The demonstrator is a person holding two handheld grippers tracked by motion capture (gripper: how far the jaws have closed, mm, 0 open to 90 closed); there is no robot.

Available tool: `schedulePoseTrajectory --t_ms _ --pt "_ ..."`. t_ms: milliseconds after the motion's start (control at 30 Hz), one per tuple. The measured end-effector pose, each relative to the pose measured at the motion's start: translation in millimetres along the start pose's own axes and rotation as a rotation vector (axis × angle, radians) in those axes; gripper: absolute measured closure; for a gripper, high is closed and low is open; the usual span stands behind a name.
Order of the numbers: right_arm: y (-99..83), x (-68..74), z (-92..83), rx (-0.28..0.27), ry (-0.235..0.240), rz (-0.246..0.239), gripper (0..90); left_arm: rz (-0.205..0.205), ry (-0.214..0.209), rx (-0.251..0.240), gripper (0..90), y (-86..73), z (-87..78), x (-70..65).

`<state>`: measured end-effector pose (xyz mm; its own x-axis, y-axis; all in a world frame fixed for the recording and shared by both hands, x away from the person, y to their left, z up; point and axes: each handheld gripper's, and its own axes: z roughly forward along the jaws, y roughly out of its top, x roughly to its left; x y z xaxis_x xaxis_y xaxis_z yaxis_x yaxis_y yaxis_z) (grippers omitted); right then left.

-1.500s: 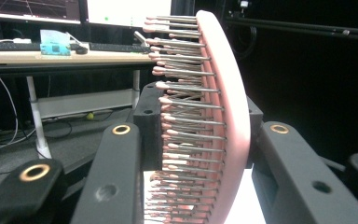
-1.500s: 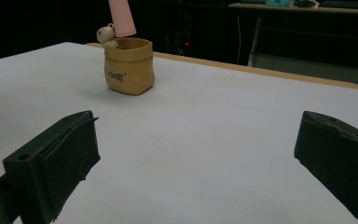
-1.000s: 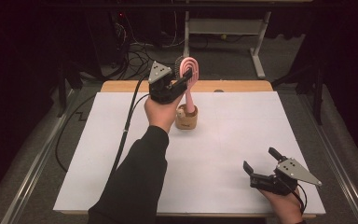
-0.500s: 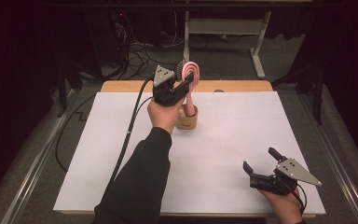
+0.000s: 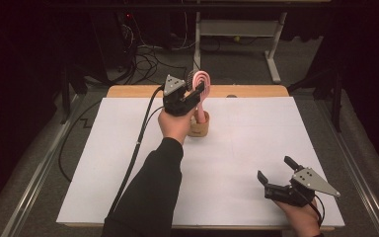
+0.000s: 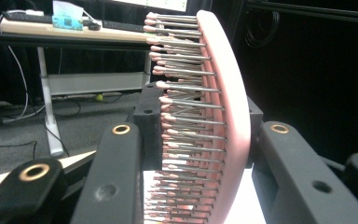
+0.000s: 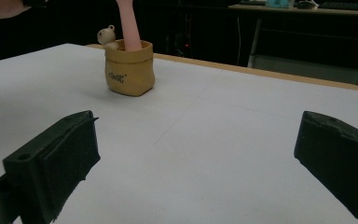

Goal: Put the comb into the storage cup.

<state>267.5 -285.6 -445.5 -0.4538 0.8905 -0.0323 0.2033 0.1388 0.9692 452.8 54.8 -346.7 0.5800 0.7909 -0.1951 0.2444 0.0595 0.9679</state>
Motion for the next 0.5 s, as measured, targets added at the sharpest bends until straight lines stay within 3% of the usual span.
schedulePoseTrajectory --t_ms 233,367,500 --pt "-0.2 0.7 -0.3 0.0 -0.001 0.003 0.0 -0.008 0.002 0.007 63.5 -8.0 1.9 3.2" --pt "-0.2 0.9 0.0 0.001 -0.002 0.001 0.0 -0.033 0.002 0.005 63.5 -10.6 2.0 6.5" --pt "-0.1 1.1 0.1 0.0 -0.001 0.001 0.0 -0.025 -0.007 0.012 63.4 -12.7 2.2 6.9"
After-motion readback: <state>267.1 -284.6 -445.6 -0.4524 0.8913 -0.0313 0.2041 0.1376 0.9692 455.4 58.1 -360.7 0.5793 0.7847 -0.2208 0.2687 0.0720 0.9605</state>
